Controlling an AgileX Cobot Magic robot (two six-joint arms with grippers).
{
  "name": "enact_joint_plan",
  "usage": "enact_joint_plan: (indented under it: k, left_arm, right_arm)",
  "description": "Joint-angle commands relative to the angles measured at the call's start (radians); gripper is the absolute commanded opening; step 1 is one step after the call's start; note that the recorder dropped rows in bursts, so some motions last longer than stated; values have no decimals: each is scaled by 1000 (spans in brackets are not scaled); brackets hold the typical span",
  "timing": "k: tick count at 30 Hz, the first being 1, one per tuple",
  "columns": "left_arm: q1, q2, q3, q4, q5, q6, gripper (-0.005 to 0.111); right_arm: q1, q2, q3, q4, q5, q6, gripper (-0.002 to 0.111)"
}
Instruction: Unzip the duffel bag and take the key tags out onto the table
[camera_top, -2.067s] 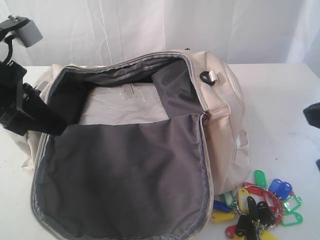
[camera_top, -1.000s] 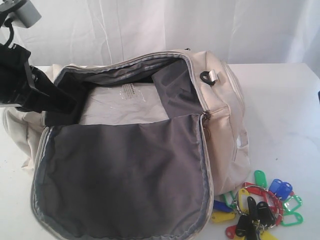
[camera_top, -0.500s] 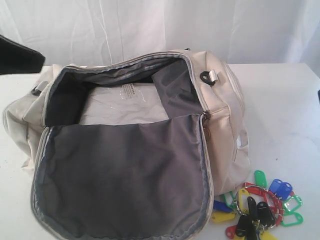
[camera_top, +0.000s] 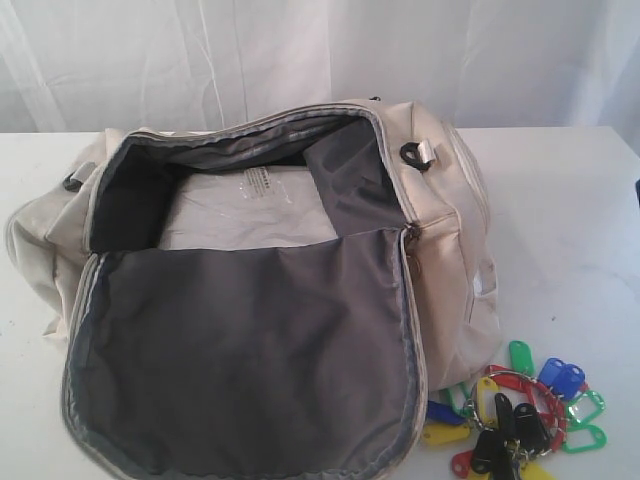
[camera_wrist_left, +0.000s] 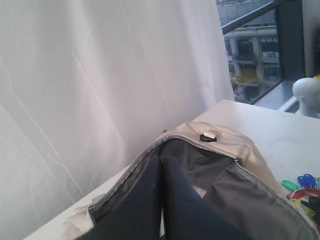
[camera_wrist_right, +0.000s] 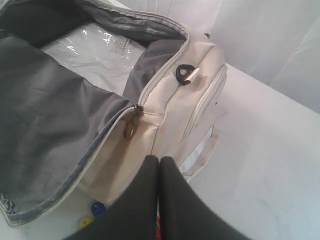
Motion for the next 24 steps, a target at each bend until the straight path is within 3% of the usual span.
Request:
enact_joint_plan:
  k: [1,7,16,24]
  left_arm:
    - [33,-116,73,-20,-12,-5,0]
    - [101,-260,273,-20,-18,-3,0]
    - [116,-304,637,-8,-28,-3,0]
    - [116,-304,900,-24,-262,57,0]
  right_arm:
    - [-3,-2,-8,2,-8,5,0]
    - [-3,-2,-8,2,-8,5,0]
    - [-3,-4,-8,1,-10,5,0]
    - [-3,-7,-8,1,-10,5,0]
